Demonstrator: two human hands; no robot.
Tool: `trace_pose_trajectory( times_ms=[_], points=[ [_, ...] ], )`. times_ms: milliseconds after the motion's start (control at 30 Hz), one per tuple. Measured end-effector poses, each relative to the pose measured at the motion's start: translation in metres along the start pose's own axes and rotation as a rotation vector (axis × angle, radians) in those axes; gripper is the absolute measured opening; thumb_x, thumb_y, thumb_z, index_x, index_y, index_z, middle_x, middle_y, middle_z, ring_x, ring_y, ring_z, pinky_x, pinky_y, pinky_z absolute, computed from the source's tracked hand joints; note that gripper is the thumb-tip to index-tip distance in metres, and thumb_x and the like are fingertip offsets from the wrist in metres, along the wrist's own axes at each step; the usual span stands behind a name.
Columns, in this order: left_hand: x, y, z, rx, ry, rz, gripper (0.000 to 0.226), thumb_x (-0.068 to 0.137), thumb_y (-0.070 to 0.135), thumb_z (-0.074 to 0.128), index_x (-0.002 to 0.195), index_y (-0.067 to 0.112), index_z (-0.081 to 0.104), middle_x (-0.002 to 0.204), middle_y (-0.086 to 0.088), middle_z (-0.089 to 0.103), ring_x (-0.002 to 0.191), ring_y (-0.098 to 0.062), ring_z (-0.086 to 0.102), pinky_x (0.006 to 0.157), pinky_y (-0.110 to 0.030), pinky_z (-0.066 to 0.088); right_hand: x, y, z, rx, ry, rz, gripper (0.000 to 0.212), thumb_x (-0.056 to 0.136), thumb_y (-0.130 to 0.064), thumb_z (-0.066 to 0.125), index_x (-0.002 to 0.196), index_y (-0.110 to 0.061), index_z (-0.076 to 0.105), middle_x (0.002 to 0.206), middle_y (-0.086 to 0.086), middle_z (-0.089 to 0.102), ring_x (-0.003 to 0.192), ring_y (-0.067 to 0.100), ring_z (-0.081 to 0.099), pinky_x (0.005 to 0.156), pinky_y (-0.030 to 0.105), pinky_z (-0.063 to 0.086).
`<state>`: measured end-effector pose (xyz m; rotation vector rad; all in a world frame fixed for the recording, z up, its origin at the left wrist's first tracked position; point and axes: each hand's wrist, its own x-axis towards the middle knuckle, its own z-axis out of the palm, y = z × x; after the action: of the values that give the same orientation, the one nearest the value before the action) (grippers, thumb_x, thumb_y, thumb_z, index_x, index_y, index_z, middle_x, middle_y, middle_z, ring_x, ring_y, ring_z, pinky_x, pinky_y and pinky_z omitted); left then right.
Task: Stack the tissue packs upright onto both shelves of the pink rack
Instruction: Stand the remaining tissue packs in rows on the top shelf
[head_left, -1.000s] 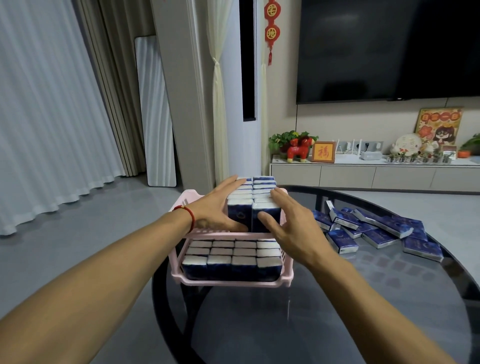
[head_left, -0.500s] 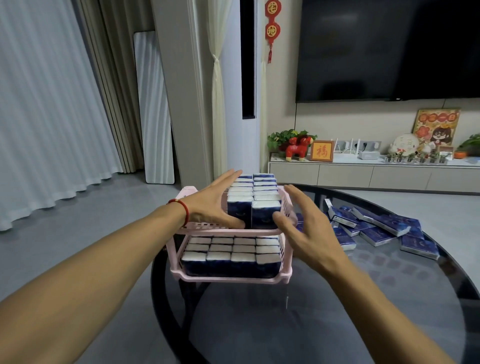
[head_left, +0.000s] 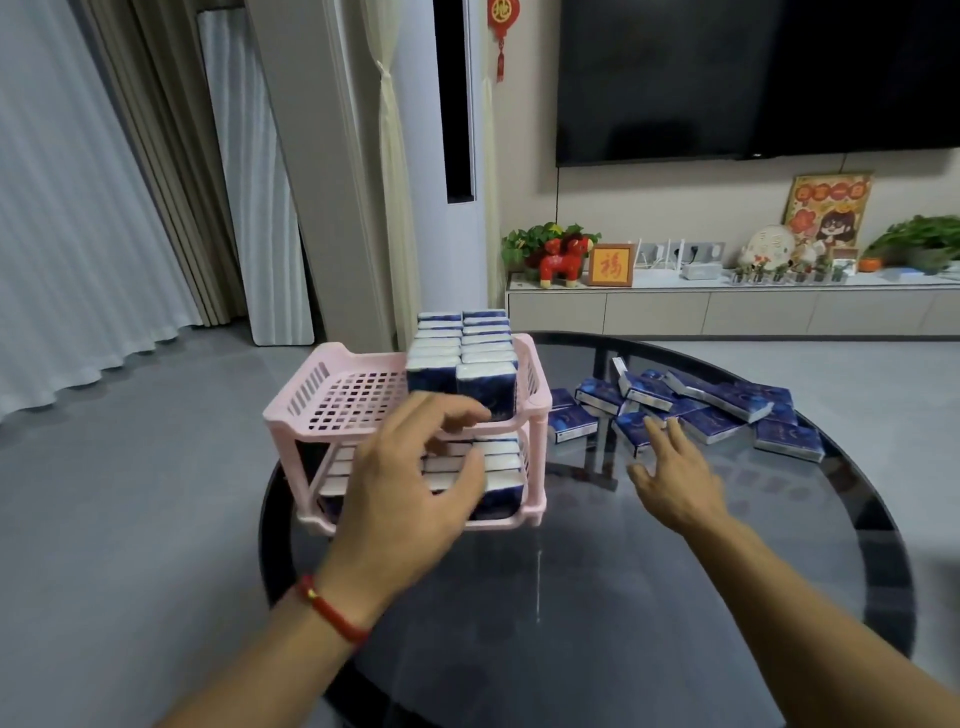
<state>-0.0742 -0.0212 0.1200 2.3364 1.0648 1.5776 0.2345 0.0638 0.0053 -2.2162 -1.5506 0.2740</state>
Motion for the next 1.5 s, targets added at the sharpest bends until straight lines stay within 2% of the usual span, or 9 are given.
trace_pose_trajectory(
  times_ms=[233, 467, 633, 733, 867, 1033, 1200, 1400, 1500],
  points=[
    [-0.039, -0.019, 0.051, -0.123, -0.382, -0.139, 0.039, 0.079, -0.002, 0.065, 0.108, 0.024, 0.072, 0.108, 0.014, 0.065, 0.103, -0.011, 0.064, 0.086, -0.017, 0.052, 0.009, 0.005, 0.015, -0.036, 0.156, -0.017, 0.031, 0.097, -0.045, 0.059, 0.119, -0.025, 0.054, 0.131, 0.005, 0.057, 0.122, 0.028, 0.053, 0.098, 0.048, 0.037],
    [-0.046, -0.021, 0.073, -0.256, -0.442, -0.491, 0.026, 0.089, 0.007, 0.066, 0.105, 0.027, 0.073, 0.1, 0.007, 0.07, 0.084, -0.009, 0.069, 0.068, -0.017, 0.056, -0.028, -0.008, -0.009, 0.207, 0.19, -0.052, 0.031, 0.079, -0.038, 0.074, 0.093, -0.02, 0.054, 0.101, 0.006, 0.059, 0.088, 0.022, 0.056, 0.077, 0.042, 0.053],
    [-0.031, -0.008, 0.071, -0.605, -0.255, -0.674, 0.034, 0.092, 0.032, 0.074, 0.122, 0.02, 0.063, 0.102, -0.01, 0.071, 0.086, -0.023, 0.076, 0.078, -0.044, 0.064, -0.094, -0.038, -0.051, 0.375, 0.333, -0.658, 0.034, 0.078, -0.023, 0.076, 0.098, -0.018, 0.049, 0.094, -0.001, 0.05, 0.08, 0.014, 0.052, 0.064, 0.03, 0.05],
    [-0.027, -0.001, 0.055, -0.633, -0.226, -0.546, 0.055, 0.086, 0.048, 0.074, 0.134, 0.03, 0.055, 0.111, 0.0, 0.074, 0.096, -0.021, 0.074, 0.08, -0.04, 0.062, -0.125, -0.059, -0.055, 0.344, 0.307, -0.853, 0.036, 0.077, -0.026, 0.078, 0.099, -0.014, 0.051, 0.098, -0.002, 0.047, 0.081, 0.015, 0.05, 0.064, 0.027, 0.048],
    [-0.028, -0.003, 0.035, -0.424, -0.127, -0.373, 0.041, 0.094, 0.013, 0.07, 0.127, 0.034, 0.059, 0.114, 0.013, 0.073, 0.107, -0.011, 0.071, 0.089, -0.041, 0.06, -0.134, -0.076, -0.046, 0.267, 0.281, -0.906, 0.046, 0.08, -0.039, 0.079, 0.108, -0.012, 0.053, 0.11, 0.0, 0.048, 0.086, 0.012, 0.05, 0.07, 0.027, 0.05],
    [-0.024, -0.016, -0.003, -0.108, 0.12, -0.218, 0.043, 0.095, 0.012, 0.069, 0.134, 0.027, 0.061, 0.13, 0.029, 0.059, 0.119, -0.011, 0.064, 0.095, -0.042, 0.058, -0.123, -0.096, -0.042, 0.33, 0.341, -0.876, 0.034, 0.092, -0.024, 0.066, 0.121, -0.016, 0.052, 0.127, -0.003, 0.047, 0.112, 0.012, 0.051, 0.086, 0.035, 0.056],
    [-0.011, -0.029, -0.018, 0.115, 0.302, -0.08, 0.038, 0.094, -0.001, 0.066, 0.128, 0.016, 0.066, 0.13, 0.003, 0.064, 0.126, -0.025, 0.059, 0.106, -0.051, 0.049, -0.098, -0.118, -0.036, 0.273, 0.471, -0.75, 0.061, 0.087, -0.012, 0.07, 0.143, -0.025, 0.049, 0.151, 0.002, 0.04, 0.135, 0.021, 0.04, 0.108, 0.041, 0.046],
    [0.012, -0.045, -0.001, 0.222, 0.268, -0.038, 0.038, 0.093, -0.007, 0.064, 0.126, 0.012, 0.07, 0.126, -0.006, 0.064, 0.121, -0.019, 0.057, 0.108, -0.009, 0.034, -0.079, -0.147, -0.033, 0.2, 0.407, -0.809, 0.061, 0.095, -0.027, 0.066, 0.151, -0.03, 0.042, 0.163, 0.002, 0.031, 0.146, 0.025, 0.034, 0.119, 0.044, 0.032],
    [0.016, -0.056, 0.007, 0.214, 0.242, -0.063, 0.04, 0.094, -0.004, 0.064, 0.127, 0.016, 0.071, 0.129, -0.004, 0.063, 0.123, -0.014, 0.055, 0.107, -0.013, 0.04, -0.074, -0.151, -0.031, 0.252, 0.431, -0.815, 0.049, 0.096, -0.028, 0.067, 0.142, -0.025, 0.054, 0.151, 0.001, 0.047, 0.14, 0.022, 0.042, 0.114, 0.042, 0.04]
  ],
)
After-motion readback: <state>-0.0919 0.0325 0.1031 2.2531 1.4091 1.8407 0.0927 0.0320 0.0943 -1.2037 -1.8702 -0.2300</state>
